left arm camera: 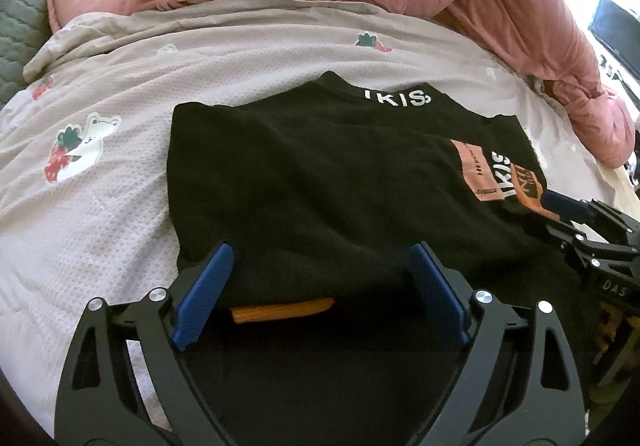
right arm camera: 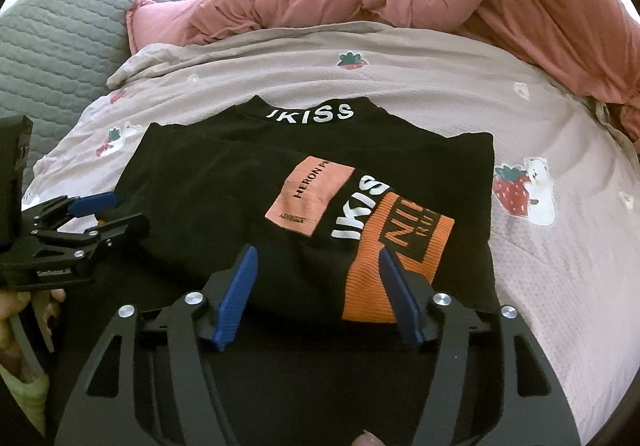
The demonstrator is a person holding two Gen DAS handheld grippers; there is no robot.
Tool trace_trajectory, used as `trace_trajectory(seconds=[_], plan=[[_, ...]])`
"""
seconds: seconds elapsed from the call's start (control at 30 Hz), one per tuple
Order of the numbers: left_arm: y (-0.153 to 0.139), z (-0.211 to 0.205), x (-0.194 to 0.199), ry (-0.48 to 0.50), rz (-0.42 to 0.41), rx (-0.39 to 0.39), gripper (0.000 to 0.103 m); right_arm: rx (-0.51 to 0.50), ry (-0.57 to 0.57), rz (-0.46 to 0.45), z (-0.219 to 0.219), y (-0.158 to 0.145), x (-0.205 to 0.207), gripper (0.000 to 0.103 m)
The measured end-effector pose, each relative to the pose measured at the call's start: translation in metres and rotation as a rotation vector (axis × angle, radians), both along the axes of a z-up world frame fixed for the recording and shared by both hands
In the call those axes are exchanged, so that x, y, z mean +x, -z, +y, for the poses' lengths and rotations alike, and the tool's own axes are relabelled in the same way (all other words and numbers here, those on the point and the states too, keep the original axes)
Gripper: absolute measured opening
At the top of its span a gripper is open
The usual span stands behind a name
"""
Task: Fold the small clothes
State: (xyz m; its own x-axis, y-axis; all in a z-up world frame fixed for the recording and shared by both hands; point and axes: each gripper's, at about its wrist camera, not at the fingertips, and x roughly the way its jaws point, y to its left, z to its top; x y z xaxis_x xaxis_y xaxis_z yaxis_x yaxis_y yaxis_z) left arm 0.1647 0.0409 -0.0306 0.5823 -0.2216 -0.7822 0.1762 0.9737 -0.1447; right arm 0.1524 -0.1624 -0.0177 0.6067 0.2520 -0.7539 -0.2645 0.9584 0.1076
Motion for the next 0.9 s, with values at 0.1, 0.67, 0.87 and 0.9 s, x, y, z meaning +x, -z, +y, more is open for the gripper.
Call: trace_trajectory(seconds=[0.1, 0.67, 0.87, 0.9], plan=[[-0.002, 0.001, -0.001, -0.004, -0.001, -0.004, 0.086, -0.001, 0.003, -0.002, 0.000, -0.001, -0.001, 0.067], [-0.017, 0.006, -0.010, -0.031, -0.050, 0.003, 0.093, 0.003, 0.037, -0.044, -0.008, -0.018, -0.005, 0.091], [-0.027, 0.009, -0.017, -0.057, -0.099, 0.031, 0.093, 0.004, 0.059, -0.056, -0.013, -0.022, -0.008, 0.096], [-0.031, 0.010, -0.020, -0.058, -0.115, 0.036, 0.093, 0.006, 0.062, -0.057, -0.014, -0.022, -0.009, 0.096]])
